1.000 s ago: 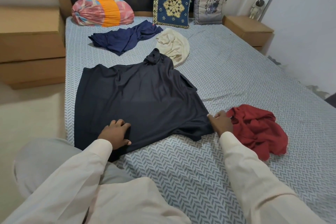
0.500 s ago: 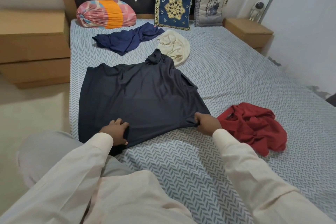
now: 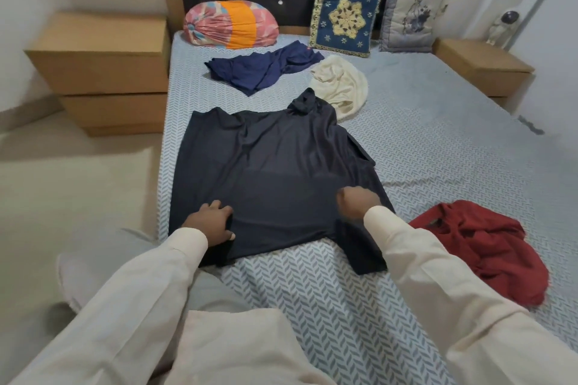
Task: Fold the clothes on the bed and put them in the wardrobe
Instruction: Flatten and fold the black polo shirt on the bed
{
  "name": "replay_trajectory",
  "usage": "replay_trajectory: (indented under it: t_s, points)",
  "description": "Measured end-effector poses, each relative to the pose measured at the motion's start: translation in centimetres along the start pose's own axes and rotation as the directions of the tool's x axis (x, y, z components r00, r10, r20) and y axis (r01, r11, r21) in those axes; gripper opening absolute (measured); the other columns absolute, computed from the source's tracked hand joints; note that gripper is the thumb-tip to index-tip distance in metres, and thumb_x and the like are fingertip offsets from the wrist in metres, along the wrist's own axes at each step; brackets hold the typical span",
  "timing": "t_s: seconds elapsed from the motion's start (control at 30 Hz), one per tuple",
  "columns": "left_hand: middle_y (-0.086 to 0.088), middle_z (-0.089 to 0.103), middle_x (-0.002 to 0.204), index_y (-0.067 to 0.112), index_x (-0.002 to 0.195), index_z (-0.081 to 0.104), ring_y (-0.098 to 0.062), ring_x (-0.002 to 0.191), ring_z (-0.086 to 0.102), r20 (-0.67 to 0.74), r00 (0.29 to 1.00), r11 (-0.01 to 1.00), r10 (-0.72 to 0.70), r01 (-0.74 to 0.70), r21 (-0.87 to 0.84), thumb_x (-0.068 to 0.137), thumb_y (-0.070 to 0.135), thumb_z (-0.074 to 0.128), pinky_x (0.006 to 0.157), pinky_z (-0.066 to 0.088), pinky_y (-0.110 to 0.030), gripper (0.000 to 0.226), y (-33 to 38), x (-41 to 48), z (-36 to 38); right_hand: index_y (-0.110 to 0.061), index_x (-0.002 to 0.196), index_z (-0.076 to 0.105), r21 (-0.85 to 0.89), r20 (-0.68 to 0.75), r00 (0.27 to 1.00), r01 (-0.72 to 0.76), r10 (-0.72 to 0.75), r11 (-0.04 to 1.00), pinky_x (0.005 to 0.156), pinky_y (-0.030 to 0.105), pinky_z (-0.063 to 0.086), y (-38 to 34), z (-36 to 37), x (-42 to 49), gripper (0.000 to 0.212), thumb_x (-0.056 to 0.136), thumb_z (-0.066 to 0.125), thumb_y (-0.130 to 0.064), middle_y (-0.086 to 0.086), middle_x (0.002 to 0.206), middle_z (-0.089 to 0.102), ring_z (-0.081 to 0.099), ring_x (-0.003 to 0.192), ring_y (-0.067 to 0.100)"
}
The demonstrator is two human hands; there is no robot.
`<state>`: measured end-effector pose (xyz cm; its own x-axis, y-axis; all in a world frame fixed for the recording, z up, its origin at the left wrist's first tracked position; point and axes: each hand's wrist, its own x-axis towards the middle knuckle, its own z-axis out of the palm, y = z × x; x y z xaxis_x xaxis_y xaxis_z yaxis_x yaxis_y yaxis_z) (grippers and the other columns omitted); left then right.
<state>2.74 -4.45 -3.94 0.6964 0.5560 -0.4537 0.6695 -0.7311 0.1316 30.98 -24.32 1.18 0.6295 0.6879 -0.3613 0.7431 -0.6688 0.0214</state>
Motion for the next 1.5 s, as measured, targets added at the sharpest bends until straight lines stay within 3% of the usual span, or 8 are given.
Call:
replay_trajectory:
  t_s: [0.3, 0.5, 0.8, 1.0, 1.13, 1.2, 1.37, 1.5]
  points:
    - [-0.007, 0.045, 0.131, 0.020, 0.133, 0.047, -0.030, 0.125, 0.043, -0.110, 0.991, 0.988, -0.075, 0.060, -0.141, 0.091, 0.037, 0.056, 0.097, 0.045, -0.045, 0.046, -5.4, 5.7, -4.7, -0.026, 0.106, 0.059, 0.215, -0.037, 0.979, 0.203, -0.199, 0.955, 0.088, 0.035, 0.049, -8.8, -4.0, 13.6, 0.025, 0.081, 0.059, -0.029, -0.001, 0.112, 0.065, 0.062, 0.104, 0.026]
    - [-0.009, 0.047, 0.132, 0.018, 0.134, 0.047, -0.030, 0.122, 0.048, -0.190, 0.978, 0.979, -0.091, 0.053, -0.195, 0.092, 0.022, 0.051, 0.096, 0.045, -0.042, 0.042, -11.1, 14.8, -10.1, -0.018, 0.118, 0.058, 0.264, -0.104, 0.971, 0.236, -0.215, 0.935, 0.095, 0.038, 0.047, -13.3, -7.4, 24.3, 0.028, 0.090, 0.057, -0.022, 0.008, 0.120, 0.064, 0.059, 0.111, 0.030]
    - [-0.006, 0.054, 0.123, 0.026, 0.130, 0.051, -0.031, 0.111, 0.057, -0.357, 0.921, 0.954, -0.154, 0.044, -0.298, 0.091, 0.018, 0.052, 0.086, 0.048, -0.040, 0.040, -19.2, 28.5, -16.2, -0.018, 0.116, 0.061, 0.210, -0.121, 0.976, 0.202, -0.180, 0.957, 0.094, 0.034, 0.044, -16.4, -9.8, 37.1, 0.033, 0.087, 0.050, -0.005, 0.013, 0.120, 0.065, 0.058, 0.110, 0.032]
    - [-0.008, 0.040, 0.132, 0.030, 0.133, 0.052, -0.030, 0.127, 0.038, -0.200, 0.979, 0.961, -0.051, -0.006, -0.278, 0.093, 0.036, 0.061, 0.101, 0.041, -0.048, 0.042, -19.6, 32.8, -16.8, -0.027, 0.126, 0.056, -0.021, -0.040, 0.972, 0.231, -0.232, 0.973, 0.092, 0.039, 0.043, -17.7, -9.0, 40.7, 0.036, 0.092, 0.057, -0.019, 0.012, 0.122, 0.055, 0.056, 0.112, 0.035]
    - [-0.005, 0.046, 0.118, 0.021, 0.101, 0.060, -0.026, 0.115, 0.043, -0.259, 0.964, 0.967, -0.053, -0.015, -0.255, 0.086, 0.034, 0.070, 0.087, 0.045, -0.041, 0.021, -19.7, 33.2, -17.8, -0.021, 0.103, 0.057, -0.059, -0.012, 0.971, 0.236, -0.237, 0.970, 0.086, 0.038, 0.043, -17.7, -9.3, 41.0, 0.013, 0.091, 0.061, -0.024, 0.011, 0.112, 0.053, 0.057, 0.103, 0.036]
    - [-0.005, 0.059, 0.111, 0.019, 0.092, 0.059, -0.025, 0.104, 0.054, -0.259, 0.959, 0.912, -0.116, -0.001, -0.410, 0.084, 0.025, 0.073, 0.080, 0.046, -0.034, 0.017, -21.4, 32.9, -18.4, -0.019, 0.097, 0.055, -0.050, -0.042, 0.977, 0.208, -0.210, 0.977, 0.083, 0.037, 0.046, -17.9, -9.8, 41.1, 0.009, 0.090, 0.058, -0.023, 0.011, 0.107, 0.060, 0.059, 0.097, 0.034]
    - [-0.012, 0.065, 0.076, 0.003, 0.092, 0.069, -0.021, 0.062, 0.058, -0.092, 0.977, 0.670, -0.193, 0.062, -0.740, 0.085, 0.005, 0.070, 0.058, 0.048, -0.029, 0.008, -25.7, 31.6, -19.2, -0.019, 0.095, 0.054, 0.029, -0.106, 0.987, 0.126, -0.122, 0.992, 0.086, 0.042, 0.053, -18.5, -10.4, 41.8, 0.010, 0.086, 0.057, -0.021, 0.015, 0.094, 0.068, 0.065, 0.087, 0.033]
    - [-0.020, 0.070, 0.075, -0.002, 0.082, 0.067, -0.028, 0.062, 0.064, -0.104, 0.951, 0.693, -0.291, 0.135, -0.708, 0.086, 0.006, 0.061, 0.058, 0.050, -0.029, 0.011, -25.4, 31.5, -19.0, -0.027, 0.094, 0.057, 0.001, -0.111, 0.986, 0.122, -0.121, 0.993, 0.085, 0.034, 0.049, -19.6, -10.3, 41.7, 0.010, 0.085, 0.059, -0.022, 0.007, 0.105, 0.066, 0.063, 0.099, 0.030]
